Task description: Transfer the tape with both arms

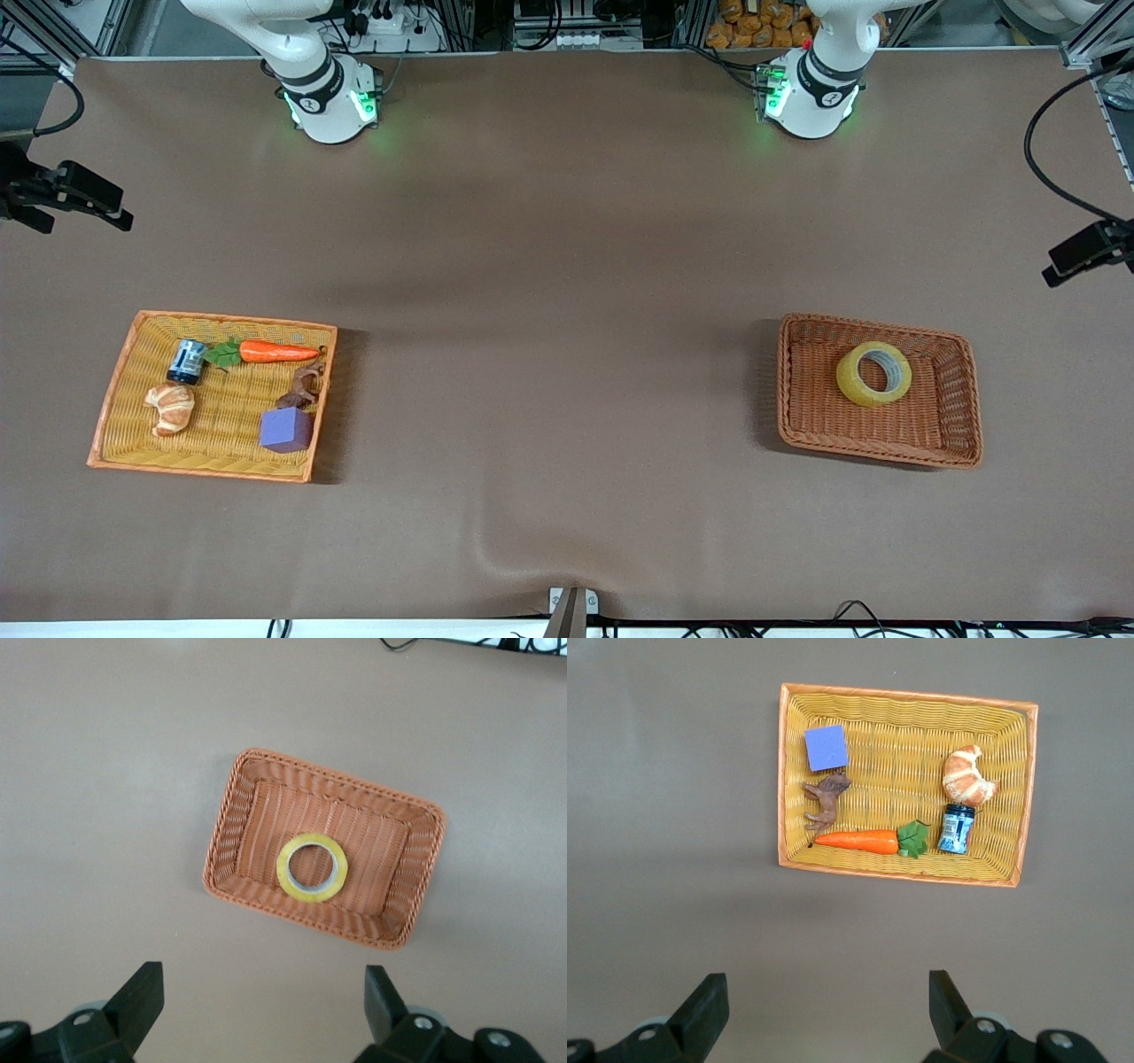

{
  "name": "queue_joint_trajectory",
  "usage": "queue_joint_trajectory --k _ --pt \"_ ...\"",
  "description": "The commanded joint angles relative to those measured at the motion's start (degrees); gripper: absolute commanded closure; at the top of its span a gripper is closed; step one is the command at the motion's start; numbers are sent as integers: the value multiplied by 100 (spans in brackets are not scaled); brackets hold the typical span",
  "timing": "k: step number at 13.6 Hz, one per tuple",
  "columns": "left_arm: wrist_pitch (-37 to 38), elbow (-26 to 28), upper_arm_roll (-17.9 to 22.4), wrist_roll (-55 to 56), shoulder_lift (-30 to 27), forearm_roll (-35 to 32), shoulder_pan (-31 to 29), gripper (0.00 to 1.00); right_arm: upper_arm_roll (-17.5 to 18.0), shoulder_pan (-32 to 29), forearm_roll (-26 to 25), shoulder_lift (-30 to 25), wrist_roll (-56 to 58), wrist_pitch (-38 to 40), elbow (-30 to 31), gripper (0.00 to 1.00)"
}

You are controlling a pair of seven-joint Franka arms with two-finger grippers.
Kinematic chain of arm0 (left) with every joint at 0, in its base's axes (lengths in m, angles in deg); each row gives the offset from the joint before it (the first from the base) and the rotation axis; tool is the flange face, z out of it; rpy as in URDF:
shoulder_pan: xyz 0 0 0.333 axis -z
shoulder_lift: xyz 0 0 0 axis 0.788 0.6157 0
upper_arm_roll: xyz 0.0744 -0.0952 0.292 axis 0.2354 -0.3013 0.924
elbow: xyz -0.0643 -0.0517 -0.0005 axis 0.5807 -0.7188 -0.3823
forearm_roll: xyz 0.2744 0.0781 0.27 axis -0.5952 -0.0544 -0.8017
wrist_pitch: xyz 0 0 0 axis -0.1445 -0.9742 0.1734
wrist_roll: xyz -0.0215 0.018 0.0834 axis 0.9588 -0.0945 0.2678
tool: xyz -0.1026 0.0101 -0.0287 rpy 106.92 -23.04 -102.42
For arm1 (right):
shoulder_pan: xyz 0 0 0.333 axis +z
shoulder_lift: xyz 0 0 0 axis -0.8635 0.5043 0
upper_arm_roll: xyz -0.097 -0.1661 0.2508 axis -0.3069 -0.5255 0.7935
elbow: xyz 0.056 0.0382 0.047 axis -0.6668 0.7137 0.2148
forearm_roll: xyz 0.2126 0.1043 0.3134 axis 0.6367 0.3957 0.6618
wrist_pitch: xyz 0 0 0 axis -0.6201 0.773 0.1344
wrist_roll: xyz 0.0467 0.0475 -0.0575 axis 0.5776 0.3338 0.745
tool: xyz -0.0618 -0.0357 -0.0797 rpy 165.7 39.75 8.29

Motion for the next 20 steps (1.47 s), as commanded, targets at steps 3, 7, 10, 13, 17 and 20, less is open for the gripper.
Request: queue_joint_trajectory --k 3,7,10,13,17,20 --pt "147 138 -127 -127 -177 6 -6 0 -49 70 -89 -66 -94 42 -3 0" --pt "165 86 -144 -118 -177 41 3 0 -31 79 -72 -75 -164 174 5 0" --pt "165 86 -171 -118 -177 41 29 0 -31 78 -72 -75 -173 191 5 0" --pt "209 68 -75 -127 -247 120 300 0 -40 69 -72 -75 -173 209 32 0" --pt "490 77 636 -215 -283 313 758 0 -49 61 -63 -75 -173 218 41 0" --pt "490 59 673 -197 -265 349 786 0 -49 -9 -37 -66 -173 262 49 0"
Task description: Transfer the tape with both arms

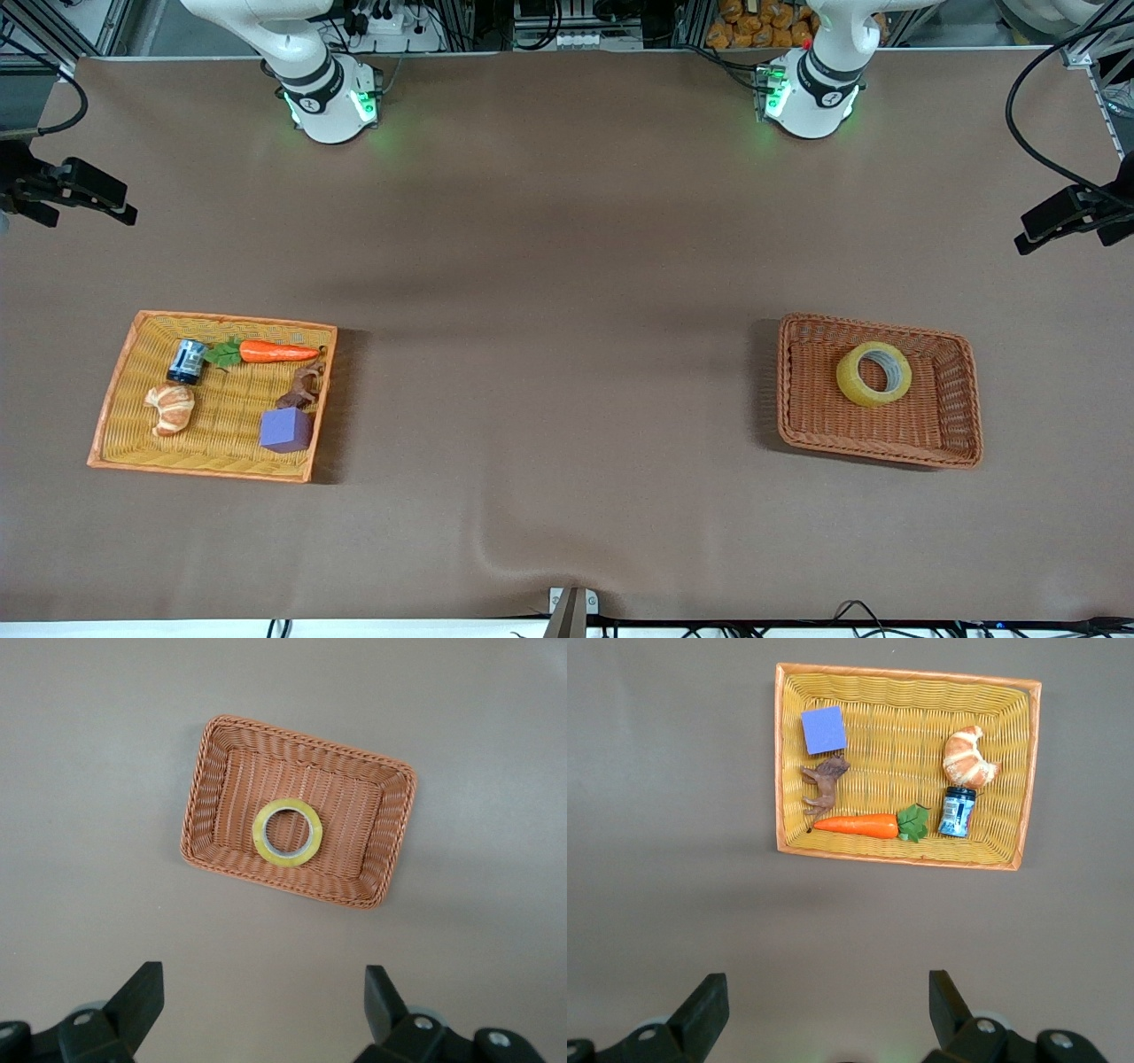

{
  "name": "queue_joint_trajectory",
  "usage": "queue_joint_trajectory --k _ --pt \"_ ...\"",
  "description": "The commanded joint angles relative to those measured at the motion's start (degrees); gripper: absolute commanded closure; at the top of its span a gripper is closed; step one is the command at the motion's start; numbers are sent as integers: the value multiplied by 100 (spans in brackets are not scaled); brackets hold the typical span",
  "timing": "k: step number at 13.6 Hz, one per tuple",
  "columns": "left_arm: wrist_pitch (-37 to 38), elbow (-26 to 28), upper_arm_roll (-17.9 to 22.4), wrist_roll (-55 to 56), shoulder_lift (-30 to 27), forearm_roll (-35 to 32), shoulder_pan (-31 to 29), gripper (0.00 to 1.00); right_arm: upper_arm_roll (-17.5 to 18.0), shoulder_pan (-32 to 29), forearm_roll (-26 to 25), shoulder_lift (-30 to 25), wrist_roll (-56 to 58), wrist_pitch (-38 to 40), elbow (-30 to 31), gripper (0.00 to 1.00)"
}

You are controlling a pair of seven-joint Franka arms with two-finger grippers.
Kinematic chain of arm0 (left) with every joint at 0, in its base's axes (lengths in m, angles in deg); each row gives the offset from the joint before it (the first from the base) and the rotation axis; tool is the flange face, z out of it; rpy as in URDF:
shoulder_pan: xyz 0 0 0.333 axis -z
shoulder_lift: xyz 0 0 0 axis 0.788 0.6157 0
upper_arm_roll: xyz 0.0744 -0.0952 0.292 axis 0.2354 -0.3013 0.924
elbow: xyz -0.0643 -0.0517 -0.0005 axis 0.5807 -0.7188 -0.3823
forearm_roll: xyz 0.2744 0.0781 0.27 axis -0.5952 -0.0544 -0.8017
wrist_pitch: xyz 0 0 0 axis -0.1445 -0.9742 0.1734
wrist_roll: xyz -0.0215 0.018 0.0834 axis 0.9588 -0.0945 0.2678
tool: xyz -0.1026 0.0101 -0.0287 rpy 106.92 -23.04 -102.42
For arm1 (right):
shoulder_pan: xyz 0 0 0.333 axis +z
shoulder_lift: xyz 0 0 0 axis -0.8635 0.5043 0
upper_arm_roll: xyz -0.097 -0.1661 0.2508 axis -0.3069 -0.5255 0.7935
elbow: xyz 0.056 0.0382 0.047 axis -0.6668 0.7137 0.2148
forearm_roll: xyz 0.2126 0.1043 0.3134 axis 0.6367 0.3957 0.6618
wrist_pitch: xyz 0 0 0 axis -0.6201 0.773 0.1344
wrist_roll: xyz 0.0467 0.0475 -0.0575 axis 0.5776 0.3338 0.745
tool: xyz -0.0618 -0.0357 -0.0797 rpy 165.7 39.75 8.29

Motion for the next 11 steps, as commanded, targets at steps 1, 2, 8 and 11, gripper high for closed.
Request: queue_joint_trajectory --k 1,2,8,11 --pt "79 28 83 -97 -64 143 50 0 -15 -25 -17 -66 -103 45 45 0" --pt "79 19 74 -71 -55 117 67 0 -15 -25 9 -66 -103 45 45 0" --pt "88 2 -206 -88 -90 82 103 0 -15 -25 27 -66 -103 37 36 0" --pt "193 2 -401 -18 -99 47 103 0 -15 -16 27 -66 -103 37 27 0"
